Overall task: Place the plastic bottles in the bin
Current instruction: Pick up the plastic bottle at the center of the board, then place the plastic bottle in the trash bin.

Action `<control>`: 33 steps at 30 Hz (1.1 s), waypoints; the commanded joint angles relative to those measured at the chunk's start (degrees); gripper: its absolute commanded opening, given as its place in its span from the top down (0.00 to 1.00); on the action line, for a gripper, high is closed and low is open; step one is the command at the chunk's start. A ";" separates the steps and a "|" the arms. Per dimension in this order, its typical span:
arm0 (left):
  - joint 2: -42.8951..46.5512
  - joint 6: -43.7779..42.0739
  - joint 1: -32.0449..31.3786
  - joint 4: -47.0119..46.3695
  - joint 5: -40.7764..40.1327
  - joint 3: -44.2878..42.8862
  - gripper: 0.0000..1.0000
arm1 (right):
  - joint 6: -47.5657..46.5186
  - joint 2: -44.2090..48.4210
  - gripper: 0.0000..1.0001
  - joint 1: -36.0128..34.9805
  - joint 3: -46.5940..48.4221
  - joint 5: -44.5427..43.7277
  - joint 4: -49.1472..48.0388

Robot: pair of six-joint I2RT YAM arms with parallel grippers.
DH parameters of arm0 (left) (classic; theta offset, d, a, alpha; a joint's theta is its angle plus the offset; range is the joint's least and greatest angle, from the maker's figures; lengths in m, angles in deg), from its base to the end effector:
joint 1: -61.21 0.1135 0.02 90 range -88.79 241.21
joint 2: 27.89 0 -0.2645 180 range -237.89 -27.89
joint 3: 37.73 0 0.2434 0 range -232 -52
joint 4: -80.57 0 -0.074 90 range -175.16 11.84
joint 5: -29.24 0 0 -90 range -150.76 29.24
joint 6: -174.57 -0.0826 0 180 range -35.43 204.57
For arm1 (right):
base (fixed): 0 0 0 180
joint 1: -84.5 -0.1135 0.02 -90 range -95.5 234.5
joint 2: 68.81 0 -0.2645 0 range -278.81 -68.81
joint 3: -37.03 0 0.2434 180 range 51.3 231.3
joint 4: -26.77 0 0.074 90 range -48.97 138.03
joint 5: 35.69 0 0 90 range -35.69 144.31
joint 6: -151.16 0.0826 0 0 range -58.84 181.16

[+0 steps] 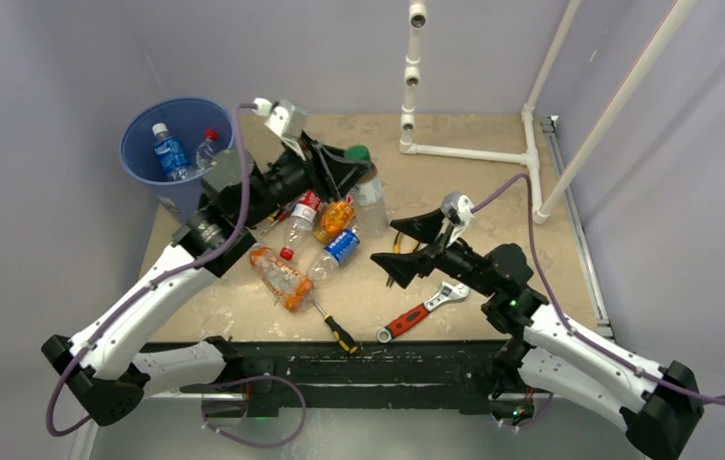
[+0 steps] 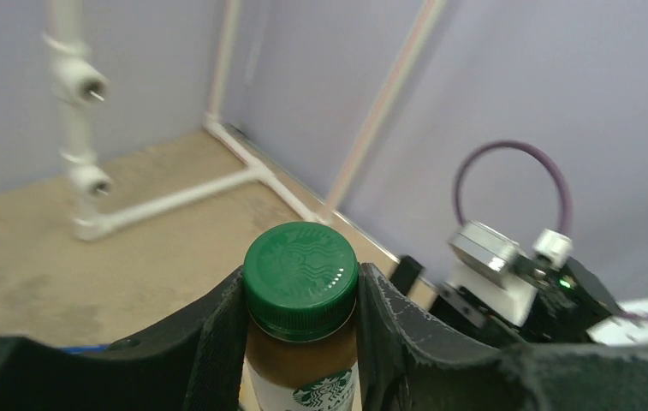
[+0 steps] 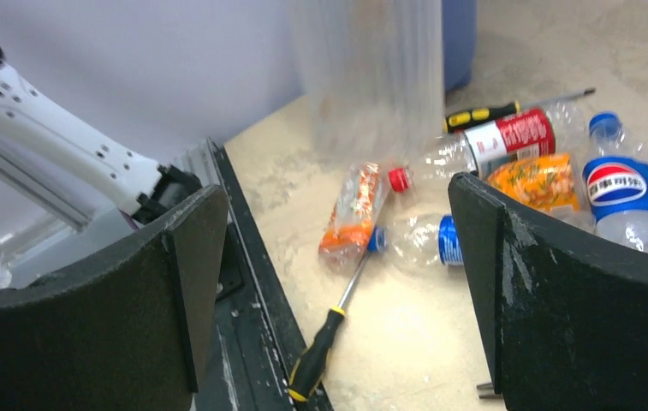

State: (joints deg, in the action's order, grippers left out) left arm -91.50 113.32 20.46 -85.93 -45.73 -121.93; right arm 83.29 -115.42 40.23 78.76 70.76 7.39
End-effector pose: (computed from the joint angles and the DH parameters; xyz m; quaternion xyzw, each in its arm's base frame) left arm 0.2003 -0.2009 0.4550 0.1661 0.6425 -0.4947 0.5612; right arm 0.1478 0.1767 0.3234 -0.2274 0.5729 0.5018 0.6069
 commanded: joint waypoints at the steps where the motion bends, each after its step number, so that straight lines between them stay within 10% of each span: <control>1: 4.47 -17.05 -0.10 12.80 -22.66 -12.01 1.00 | -2.66 6.61 0.01 -0.11 4.11 -2.65 7.04; 10: -0.42 -48.06 2.47 -2.94 -69.74 -14.06 1.00 | -0.59 12.96 0.01 -0.11 -0.47 -5.66 7.07; 25: -13.76 -45.01 27.22 -31.18 -67.61 -6.78 1.00 | 3.33 14.34 0.01 -0.11 -6.68 -4.17 3.44; 33: -19.25 -31.62 31.57 -22.72 -56.05 -3.83 1.00 | 2.75 15.80 0.02 -0.11 -7.38 -5.44 4.59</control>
State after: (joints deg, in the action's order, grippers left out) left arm -108.84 74.07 50.54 -109.43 -109.73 -127.07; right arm 85.81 -100.99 40.21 71.51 66.78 13.48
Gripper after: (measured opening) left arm 0.417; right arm 0.986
